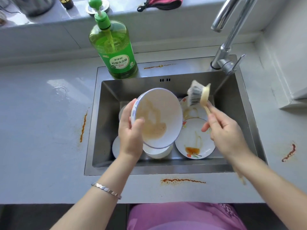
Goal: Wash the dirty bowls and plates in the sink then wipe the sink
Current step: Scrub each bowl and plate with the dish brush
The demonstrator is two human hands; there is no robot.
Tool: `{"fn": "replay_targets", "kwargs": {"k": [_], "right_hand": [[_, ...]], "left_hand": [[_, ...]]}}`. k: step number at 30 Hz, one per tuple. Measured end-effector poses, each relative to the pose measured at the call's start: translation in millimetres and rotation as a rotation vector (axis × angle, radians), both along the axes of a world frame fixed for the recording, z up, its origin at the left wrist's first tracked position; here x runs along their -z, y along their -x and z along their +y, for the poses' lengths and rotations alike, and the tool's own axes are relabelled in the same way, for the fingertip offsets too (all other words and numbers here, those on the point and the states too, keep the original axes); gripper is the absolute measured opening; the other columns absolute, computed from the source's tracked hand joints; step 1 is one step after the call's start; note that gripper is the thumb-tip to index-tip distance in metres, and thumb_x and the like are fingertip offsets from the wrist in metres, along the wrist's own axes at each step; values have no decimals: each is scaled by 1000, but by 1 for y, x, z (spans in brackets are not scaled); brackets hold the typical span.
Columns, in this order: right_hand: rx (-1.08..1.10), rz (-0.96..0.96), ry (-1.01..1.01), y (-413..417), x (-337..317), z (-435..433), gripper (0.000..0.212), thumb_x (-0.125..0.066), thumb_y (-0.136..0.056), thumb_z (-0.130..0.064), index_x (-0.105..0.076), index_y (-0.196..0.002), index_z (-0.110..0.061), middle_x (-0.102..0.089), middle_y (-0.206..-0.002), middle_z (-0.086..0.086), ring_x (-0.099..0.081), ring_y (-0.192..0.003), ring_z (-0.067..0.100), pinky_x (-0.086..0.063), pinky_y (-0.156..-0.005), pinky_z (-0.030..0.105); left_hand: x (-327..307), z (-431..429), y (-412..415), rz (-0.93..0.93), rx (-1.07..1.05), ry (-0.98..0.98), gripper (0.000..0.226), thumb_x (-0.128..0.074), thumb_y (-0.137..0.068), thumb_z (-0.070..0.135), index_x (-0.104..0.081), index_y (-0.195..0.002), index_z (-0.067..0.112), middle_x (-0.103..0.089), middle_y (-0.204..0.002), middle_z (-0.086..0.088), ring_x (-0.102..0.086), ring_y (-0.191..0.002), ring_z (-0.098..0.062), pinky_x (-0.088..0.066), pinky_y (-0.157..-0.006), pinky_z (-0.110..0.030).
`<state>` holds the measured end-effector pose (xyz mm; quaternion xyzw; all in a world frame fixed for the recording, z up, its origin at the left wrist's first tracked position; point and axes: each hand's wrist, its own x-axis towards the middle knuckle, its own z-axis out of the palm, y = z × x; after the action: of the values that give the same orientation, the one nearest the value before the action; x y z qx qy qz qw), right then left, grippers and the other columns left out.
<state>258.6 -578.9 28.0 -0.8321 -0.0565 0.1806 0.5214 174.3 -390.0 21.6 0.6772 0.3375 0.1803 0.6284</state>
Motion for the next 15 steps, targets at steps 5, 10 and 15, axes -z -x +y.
{"fn": "replay_targets", "kwargs": {"k": [5, 10, 15], "right_hand": [[-744, -187, 545, 1, -12, 4, 40, -42, -97, -20, -51, -124, -48, -67, -104, -5, -59, -85, 7, -40, -71, 19], [-742, 275, 160, 30, 0, 26, 30, -48, -95, -19, -60, -118, -35, -64, -103, -24, -55, -94, -14, -43, -90, 11], [-826, 43, 596, 11, -5, 11, 39, -39, -96, -20, -55, -122, -45, -66, -106, -13, -58, -76, 1, -42, -62, 13]], "left_hand": [[-3, 9, 5, 146, 213, -109, 43, -49, -71, 29, -59, -111, 39, -61, -100, 24, -54, -94, 6, -46, -77, -19], [2, 4, 9, 225, 242, -165, 54, -47, -63, 45, -58, -116, 42, -61, -111, 6, -55, -108, -14, -48, -93, -46], [3, 13, 16, 301, 243, -157, 54, -46, -61, 46, -59, -113, 44, -62, -109, 9, -55, -107, -14, -50, -91, -45]]}}
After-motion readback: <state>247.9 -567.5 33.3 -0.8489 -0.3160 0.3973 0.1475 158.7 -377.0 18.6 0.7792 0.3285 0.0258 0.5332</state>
